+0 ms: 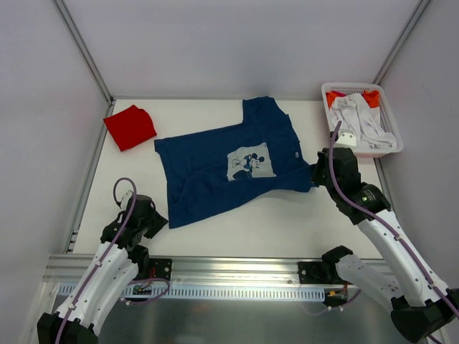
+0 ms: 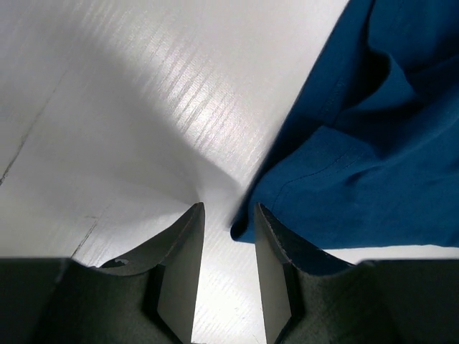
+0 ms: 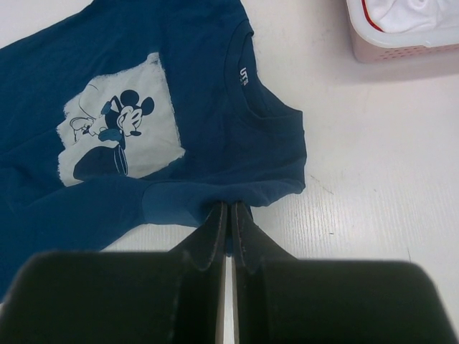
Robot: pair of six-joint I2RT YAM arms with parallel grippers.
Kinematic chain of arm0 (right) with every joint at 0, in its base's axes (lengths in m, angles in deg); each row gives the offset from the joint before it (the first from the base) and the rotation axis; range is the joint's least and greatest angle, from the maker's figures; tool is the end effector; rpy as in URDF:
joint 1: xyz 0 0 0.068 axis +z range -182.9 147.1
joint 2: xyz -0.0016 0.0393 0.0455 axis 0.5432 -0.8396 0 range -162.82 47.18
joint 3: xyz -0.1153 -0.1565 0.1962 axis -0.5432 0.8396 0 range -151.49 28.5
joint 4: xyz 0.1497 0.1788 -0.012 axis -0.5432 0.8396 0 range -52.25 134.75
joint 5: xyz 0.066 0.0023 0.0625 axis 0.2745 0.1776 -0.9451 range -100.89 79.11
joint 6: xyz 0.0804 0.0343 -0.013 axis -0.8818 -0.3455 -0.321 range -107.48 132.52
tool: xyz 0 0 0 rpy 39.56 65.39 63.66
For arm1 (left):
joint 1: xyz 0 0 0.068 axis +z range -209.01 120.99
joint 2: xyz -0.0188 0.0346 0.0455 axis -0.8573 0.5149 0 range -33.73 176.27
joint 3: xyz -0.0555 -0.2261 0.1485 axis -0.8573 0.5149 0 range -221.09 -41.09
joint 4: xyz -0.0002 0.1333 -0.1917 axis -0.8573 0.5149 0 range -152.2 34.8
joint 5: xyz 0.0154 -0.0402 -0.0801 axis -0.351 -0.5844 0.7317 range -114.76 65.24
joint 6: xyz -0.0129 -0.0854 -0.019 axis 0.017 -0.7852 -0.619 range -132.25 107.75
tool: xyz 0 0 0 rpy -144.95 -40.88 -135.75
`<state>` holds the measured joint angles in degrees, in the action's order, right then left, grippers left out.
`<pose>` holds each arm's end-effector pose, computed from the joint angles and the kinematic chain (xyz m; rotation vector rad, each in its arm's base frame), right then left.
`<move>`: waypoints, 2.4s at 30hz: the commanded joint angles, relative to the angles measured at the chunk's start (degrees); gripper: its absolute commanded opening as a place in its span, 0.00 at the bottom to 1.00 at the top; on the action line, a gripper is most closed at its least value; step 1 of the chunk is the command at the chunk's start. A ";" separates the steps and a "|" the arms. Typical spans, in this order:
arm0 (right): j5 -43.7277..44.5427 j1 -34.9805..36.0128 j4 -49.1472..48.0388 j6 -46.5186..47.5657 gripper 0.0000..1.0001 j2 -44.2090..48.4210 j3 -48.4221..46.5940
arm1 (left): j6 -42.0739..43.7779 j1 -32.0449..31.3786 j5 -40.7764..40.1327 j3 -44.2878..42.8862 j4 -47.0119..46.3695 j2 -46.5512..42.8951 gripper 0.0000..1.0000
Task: Fold and stack the t-shirts
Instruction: Grap the side of the flattened tshirt closest away from the robot with both arms, then fold the flattened tshirt in 1/3 of the way
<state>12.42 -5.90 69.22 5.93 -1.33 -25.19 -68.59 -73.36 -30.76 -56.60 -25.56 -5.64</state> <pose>0.1767 0.0551 0.3284 -0.1006 1.9871 -0.0351 0.1050 -0.0184 0.1359 -0.9299 2.2887 -0.4255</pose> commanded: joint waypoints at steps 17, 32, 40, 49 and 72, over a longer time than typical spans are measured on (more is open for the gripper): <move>-1.87 -0.81 -2.99 -0.62 0.00 0.96 0.87 | -1.15 -2.97 0.81 1.36 -3.68 -2.79 0.34; -2.30 -1.34 -2.90 -0.71 0.00 1.31 1.05 | -3.07 -5.60 3.63 4.61 -9.31 0.91 0.28; -2.39 -1.43 -2.99 -0.62 0.00 1.40 1.13 | -2.90 -6.30 3.28 2.51 -9.48 0.38 0.00; -1.69 -1.60 -2.37 -0.09 0.00 1.58 0.52 | -0.18 -6.30 3.63 -7.85 -8.87 -0.23 0.00; 4.99 -4.59 -2.37 5.44 0.00 -4.31 -2.38 | -2.29 -6.30 -16.76 -19.91 4.75 -9.55 0.00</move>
<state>14.43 -8.98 68.01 9.15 -4.74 -24.33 -69.22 -79.31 -41.58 -76.95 -23.06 -13.99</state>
